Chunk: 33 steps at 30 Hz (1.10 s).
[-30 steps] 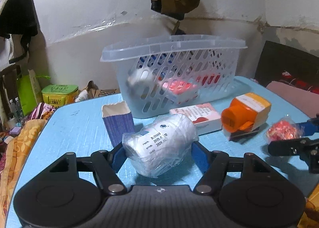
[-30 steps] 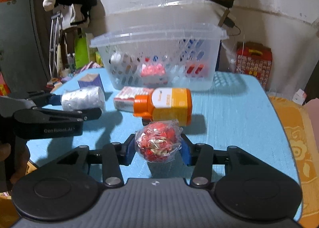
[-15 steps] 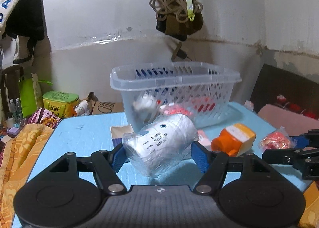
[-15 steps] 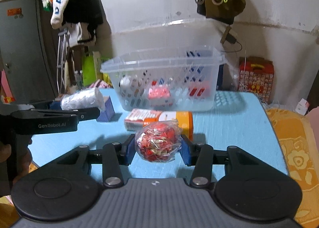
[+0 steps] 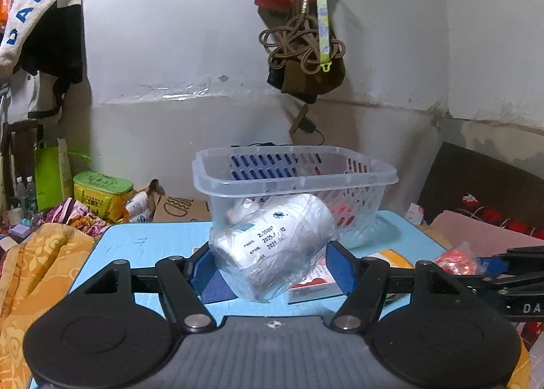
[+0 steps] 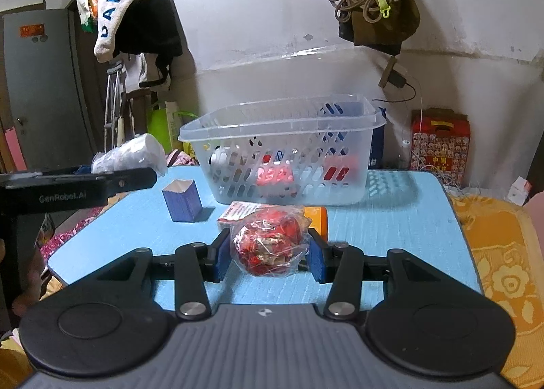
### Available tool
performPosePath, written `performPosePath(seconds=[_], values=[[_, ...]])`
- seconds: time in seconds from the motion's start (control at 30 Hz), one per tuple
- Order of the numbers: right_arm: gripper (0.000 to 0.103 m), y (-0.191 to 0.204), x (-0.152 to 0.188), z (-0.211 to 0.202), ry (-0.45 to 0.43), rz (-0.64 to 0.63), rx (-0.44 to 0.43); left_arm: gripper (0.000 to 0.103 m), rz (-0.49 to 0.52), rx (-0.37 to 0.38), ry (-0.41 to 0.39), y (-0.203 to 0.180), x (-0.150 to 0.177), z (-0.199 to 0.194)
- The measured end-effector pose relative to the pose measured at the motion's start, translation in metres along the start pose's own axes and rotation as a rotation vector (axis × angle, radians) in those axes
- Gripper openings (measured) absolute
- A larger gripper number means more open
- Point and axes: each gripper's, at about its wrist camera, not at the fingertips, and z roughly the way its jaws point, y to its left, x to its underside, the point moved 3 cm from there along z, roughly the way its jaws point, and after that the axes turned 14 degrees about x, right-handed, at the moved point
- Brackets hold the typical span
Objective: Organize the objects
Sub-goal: 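Carry the mesh bag and white roll over the basket and open both grippers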
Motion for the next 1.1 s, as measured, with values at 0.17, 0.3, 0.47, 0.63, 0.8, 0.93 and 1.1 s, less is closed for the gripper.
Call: performPosePath(seconds=[0.17, 0.3, 0.47, 0.63, 0.8, 0.93, 1.1], values=[[0.049, -0.002, -0.003, -0.005, -0.018, 0.020, -0.004, 0.072, 0.025, 0.013, -0.001, -0.008, -0.001, -0.004], [0.049, -0.002, -0.003, -0.004, -0.018, 0.020, 0.000, 0.072, 0.016, 0.018, -0.011, -0.006, -0.001, -0.008], [0.049, 0.000, -0.002, -0.002, -0.009, 0.017, 0.004, 0.072, -0.017, 0.023, -0.011, 0.002, 0.000, -0.008], [0.049, 0.002, -0.007, -0.005, -0.028, 0.023, 0.012, 0.072, -0.044, 0.022, -0.044, 0.010, -0.006, -0.016], [0.049, 0.007, -0.030, -0.005, -0.078, 0.013, 0.028, 0.072, -0.086, 0.045, -0.074, 0.014, -0.025, -0.016], [0.049, 0.016, -0.071, 0.013, -0.154, -0.040, 0.057, 0.072, -0.124, 0.060, -0.097, 0.022, -0.058, -0.001], [0.049, 0.022, -0.121, 0.068, -0.192, -0.106, 0.109, 0.072, -0.105, 0.013, -0.102, 0.029, -0.101, 0.048]])
